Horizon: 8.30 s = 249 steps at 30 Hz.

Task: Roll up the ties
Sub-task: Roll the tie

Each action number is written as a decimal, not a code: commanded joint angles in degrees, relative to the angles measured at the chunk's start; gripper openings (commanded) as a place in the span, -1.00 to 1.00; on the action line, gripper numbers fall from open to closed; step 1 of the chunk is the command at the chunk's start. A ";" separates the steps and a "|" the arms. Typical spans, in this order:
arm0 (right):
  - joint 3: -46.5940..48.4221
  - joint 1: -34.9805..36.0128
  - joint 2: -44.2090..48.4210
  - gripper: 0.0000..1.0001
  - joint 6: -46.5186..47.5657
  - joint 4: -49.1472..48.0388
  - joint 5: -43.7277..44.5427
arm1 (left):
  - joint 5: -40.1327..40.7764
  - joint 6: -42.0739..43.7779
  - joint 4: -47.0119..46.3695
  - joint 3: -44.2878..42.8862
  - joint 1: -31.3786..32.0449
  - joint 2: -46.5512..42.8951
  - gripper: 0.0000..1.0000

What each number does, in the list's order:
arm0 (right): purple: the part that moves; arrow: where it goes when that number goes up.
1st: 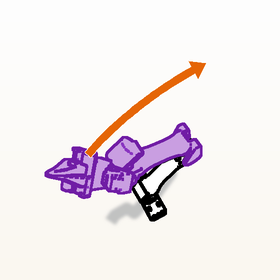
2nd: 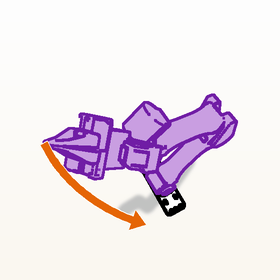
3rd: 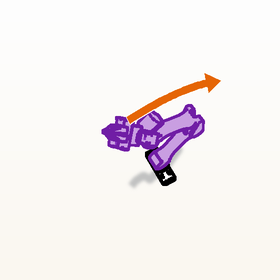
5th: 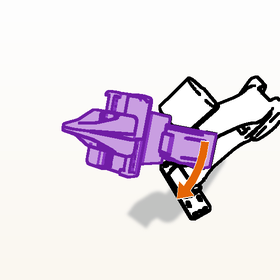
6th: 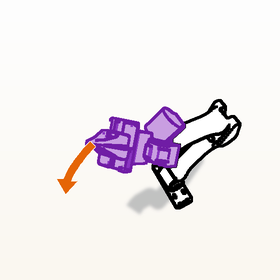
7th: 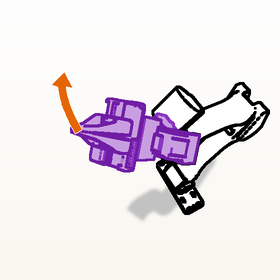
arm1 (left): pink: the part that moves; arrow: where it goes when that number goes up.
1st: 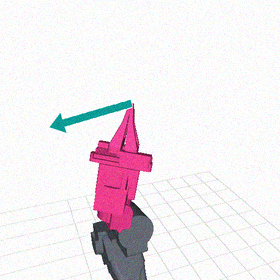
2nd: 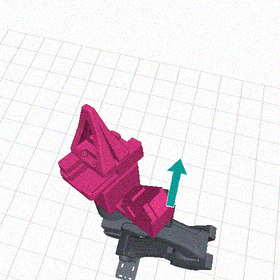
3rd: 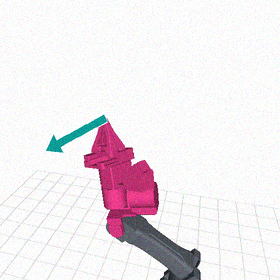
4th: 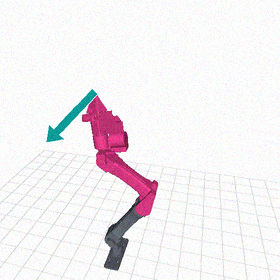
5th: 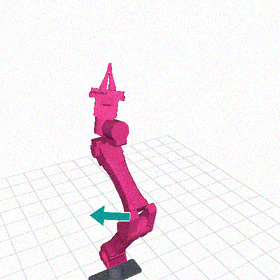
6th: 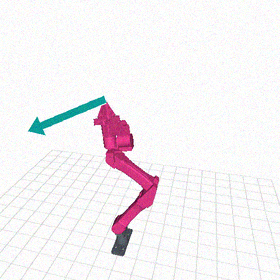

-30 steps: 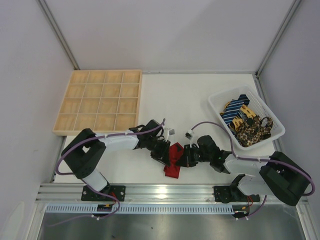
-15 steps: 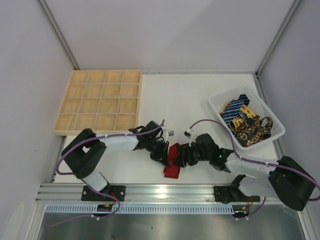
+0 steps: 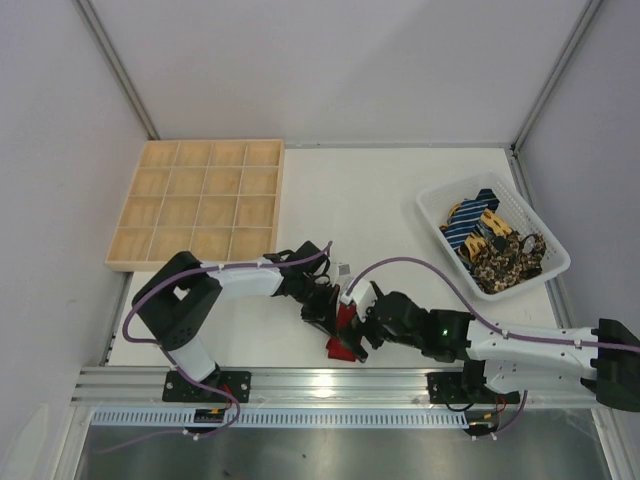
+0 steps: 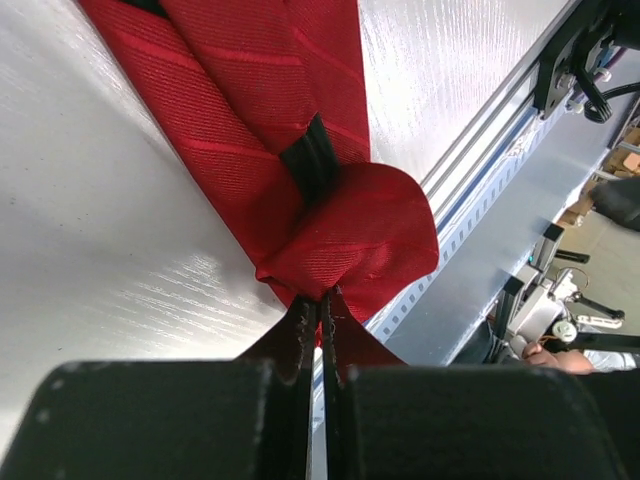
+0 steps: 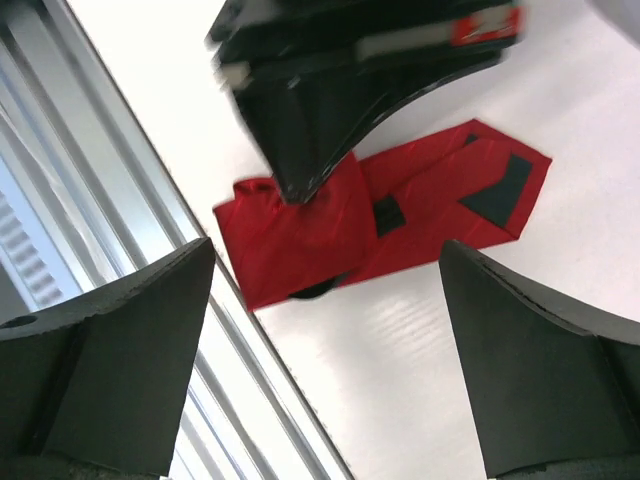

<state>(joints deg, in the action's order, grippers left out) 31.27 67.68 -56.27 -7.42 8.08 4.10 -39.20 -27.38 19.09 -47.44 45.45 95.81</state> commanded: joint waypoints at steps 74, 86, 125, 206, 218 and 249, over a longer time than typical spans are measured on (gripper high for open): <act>10.83 30.14 -39.35 0.40 14.28 -0.96 43.71 | -8.44 4.17 10.96 -6.88 -2.30 7.11 -0.99; 14.09 30.32 -42.69 -0.10 10.06 0.71 45.38 | -8.70 5.75 13.43 -9.60 -2.47 7.99 -0.99; -2.34 12.05 -7.02 -1.00 -12.60 -7.45 12.45 | 5.27 9.71 13.95 -8.81 -13.46 -7.73 -0.01; -33.03 -38.24 -5.26 -1.00 -37.41 -38.32 -31.44 | 29.00 -43.83 -41.60 23.02 15.45 -20.74 0.15; -32.41 -38.24 -1.38 -0.97 -36.17 -34.16 -29.23 | 30.77 -29.75 -34.56 10.97 16.86 -15.31 -0.53; -25.82 -38.15 1.51 -0.45 -37.49 -20.03 -26.86 | 27.34 -27.99 -32.80 2.61 16.86 0.08 -0.89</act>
<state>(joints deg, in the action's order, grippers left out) 4.51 29.50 -54.72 -45.43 -17.78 -24.62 -10.98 -56.47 -13.80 -43.51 62.02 95.37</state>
